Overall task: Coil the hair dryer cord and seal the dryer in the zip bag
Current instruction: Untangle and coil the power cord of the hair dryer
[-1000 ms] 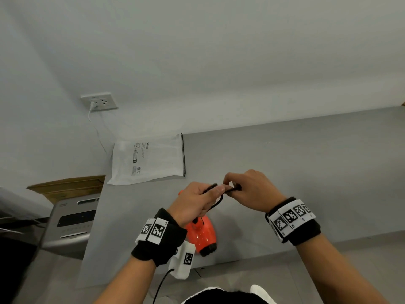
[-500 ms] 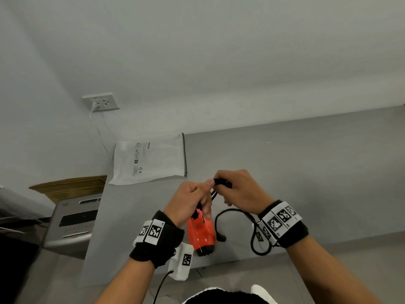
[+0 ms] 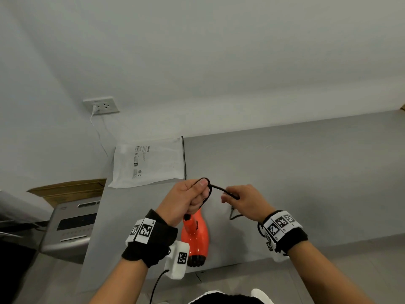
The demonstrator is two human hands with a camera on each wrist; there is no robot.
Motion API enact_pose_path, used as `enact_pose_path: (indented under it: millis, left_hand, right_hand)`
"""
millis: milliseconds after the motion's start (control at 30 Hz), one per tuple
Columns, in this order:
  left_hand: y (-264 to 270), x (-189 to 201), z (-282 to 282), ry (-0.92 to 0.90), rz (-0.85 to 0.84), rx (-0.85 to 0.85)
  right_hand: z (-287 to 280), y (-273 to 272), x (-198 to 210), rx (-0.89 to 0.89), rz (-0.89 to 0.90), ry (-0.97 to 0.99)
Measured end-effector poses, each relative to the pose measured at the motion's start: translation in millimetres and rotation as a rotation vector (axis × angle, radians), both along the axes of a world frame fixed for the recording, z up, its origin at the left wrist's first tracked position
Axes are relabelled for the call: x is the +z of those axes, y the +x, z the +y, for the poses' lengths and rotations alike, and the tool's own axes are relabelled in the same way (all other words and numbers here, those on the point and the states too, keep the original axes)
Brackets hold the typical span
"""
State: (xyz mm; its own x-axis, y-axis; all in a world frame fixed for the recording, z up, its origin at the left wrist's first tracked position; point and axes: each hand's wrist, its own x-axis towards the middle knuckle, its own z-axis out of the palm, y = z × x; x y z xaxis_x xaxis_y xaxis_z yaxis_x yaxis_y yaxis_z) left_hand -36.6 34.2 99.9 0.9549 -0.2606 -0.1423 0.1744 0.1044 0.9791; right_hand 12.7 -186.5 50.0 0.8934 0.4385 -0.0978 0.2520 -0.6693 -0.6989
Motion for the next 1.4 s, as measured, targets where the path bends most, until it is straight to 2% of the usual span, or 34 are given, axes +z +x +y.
enact_pose_path:
  millis: [100,233,367,467,533,600,633,700,800,833,933,1000,1100,1233,1400]
  left_hand:
    - [3.7,13.1,2.6,-0.080,-0.029,0.052]
    - [10.3,30.2,11.9,-0.160,-0.083,0.132]
    - [14.6,39.6,24.3,-0.220,-0.145,0.192]
    - [18.2,46.2,35.3,-0.248,-0.174,0.275]
    - [21.8,49.4,42.8,-0.267,-0.190,0.306]
    - [23.1,49.7,45.5,-0.245,-0.198,0.282]
    - [22.1,48.4,44.3,-0.224,-0.194,0.258]
    - [19.6,44.0,36.8,-0.187,-0.175,0.218]
    - [15.3,34.2,22.1,-0.153,-0.142,0.163]
    - [14.3,31.1,18.1,-0.142,-0.126,0.145]
    - [10.8,22.2,9.3,-0.126,-0.075,0.093]
    - [8.0,17.9,3.1,-0.119,-0.052,0.045]
    - [6.4,13.8,-6.7,-0.137,-0.030,0.001]
    - [7.2,10.2,-8.5,-0.132,0.005,0.011]
    - [-0.6,3.4,-7.6,-0.006,0.003,0.010]
  right_hand:
    - [-8.8,-2.1,-17.6,-0.029,0.044,0.011]
    - [-14.3,-7.5,-36.8,-0.091,0.119,0.205]
    - [-20.8,-10.1,-51.5,-0.262,0.158,0.327]
    - [-37.2,-6.4,-74.4,-0.291,0.151,0.157]
    - [-50.7,-5.6,-87.7,-0.240,0.127,-0.038]
    - [-57.5,-8.2,-91.6,-0.155,0.173,-0.232]
    - [-57.9,-10.2,-90.4,-0.124,0.231,-0.270]
    - [-54.0,-12.3,-82.4,-0.078,0.336,-0.262]
    - [-40.3,-12.3,-58.6,0.019,0.304,-0.234]
    - [-33.6,-12.4,-46.3,0.025,0.277,-0.163]
    - [-12.2,-14.5,-3.0,-0.052,0.209,0.240]
    - [2.1,-17.5,23.7,-0.026,0.130,0.391]
    - [24.2,-23.5,48.7,0.107,0.036,0.453]
    - [36.9,-23.8,55.4,0.032,0.013,0.528]
    - [39.1,-22.0,52.6,0.043,-0.095,0.427]
